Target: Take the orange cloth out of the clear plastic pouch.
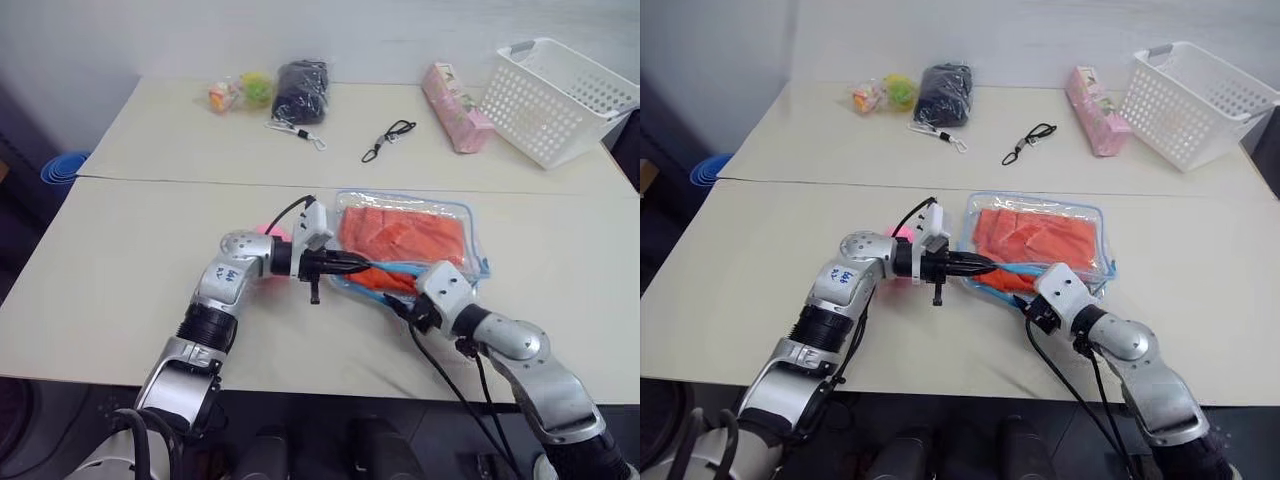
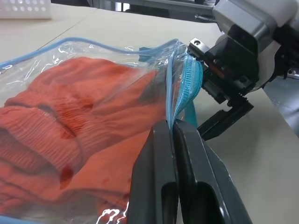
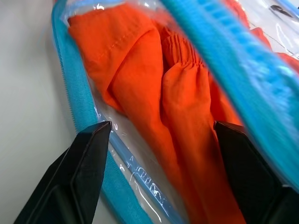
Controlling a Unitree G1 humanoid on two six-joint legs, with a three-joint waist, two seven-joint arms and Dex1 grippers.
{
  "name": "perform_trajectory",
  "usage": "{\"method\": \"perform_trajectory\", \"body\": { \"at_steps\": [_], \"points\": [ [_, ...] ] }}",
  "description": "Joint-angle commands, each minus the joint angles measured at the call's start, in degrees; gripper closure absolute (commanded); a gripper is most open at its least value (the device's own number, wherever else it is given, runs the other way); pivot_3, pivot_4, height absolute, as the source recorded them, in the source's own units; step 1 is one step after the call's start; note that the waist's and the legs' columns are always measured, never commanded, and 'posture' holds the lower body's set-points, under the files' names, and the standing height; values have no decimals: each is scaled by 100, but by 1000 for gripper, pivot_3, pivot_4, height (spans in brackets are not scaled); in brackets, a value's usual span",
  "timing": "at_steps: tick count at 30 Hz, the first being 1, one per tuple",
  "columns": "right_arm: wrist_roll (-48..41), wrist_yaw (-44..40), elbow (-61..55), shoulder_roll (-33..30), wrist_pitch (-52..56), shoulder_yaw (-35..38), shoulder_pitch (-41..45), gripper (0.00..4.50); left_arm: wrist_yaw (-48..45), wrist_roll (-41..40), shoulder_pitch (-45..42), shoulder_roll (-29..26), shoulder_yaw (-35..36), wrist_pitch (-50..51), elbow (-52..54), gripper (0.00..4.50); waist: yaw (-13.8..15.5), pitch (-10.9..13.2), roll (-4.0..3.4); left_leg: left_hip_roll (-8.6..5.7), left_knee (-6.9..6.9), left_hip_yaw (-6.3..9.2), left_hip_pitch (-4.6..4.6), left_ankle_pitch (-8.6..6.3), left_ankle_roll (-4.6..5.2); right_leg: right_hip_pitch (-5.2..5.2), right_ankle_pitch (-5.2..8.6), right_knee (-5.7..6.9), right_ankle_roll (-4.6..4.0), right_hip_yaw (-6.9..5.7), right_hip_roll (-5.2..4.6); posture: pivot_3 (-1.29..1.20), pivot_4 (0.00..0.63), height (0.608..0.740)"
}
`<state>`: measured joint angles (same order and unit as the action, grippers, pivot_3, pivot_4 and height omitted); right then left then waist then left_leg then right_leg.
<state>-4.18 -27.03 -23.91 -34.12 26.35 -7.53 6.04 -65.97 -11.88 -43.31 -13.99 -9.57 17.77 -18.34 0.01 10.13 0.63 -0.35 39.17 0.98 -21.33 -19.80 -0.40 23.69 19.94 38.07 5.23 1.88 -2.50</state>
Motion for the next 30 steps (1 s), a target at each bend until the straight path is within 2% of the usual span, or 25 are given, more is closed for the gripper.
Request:
{"method": "perform_trajectory", "body": {
  "at_steps": [1,6,14,18,22,26,30],
  "points": [
    [520,-29,94,-207,-181,-208,193,911,13,-171,10,16,-11,41,286,4500,-2,0,0,0,0,0,0,0,0,0,0,0,0,0,1,0,150,740],
    [1025,-208,465,-384,-99,-571,502,911,-16,-186,-3,27,-36,63,275,4500,-5,0,0,0,0,-1,3,0,0,-1,0,0,0,0,1,0,150,740],
    [1198,-110,1718,191,326,-733,1348,911,-71,-205,-116,94,-56,-13,50,4500,-24,-9,9,0,2,-1,15,6,-5,-10,0,5,-1,1,1,0,150,740],
    [1064,-252,1953,380,249,-659,1547,1771,-44,-236,-146,159,-34,52,9,4500,-21,-12,11,0,2,0,18,10,-7,-11,-1,13,-1,0,0,0,150,740],
    [905,-599,1735,178,223,-518,1463,3214,54,-288,-164,221,35,167,-29,4500,-4,-12,11,-4,3,0,15,10,-5,-10,-1,14,-1,0,-4,0,150,740],
    [618,-932,1415,-103,240,-177,1268,4456,180,-337,-151,247,69,346,-27,4500,23,-12,11,-6,3,3,11,9,-2,-10,-1,10,0,-3,-7,0,150,740],
    [-694,-2117,762,-230,-196,372,942,4489,565,-427,-223,353,231,692,-114,4500,29,-10,13,-6,2,3,7,9,-1,-9,-1,7,0,-4,-5,0,150,740]
  ]
}}
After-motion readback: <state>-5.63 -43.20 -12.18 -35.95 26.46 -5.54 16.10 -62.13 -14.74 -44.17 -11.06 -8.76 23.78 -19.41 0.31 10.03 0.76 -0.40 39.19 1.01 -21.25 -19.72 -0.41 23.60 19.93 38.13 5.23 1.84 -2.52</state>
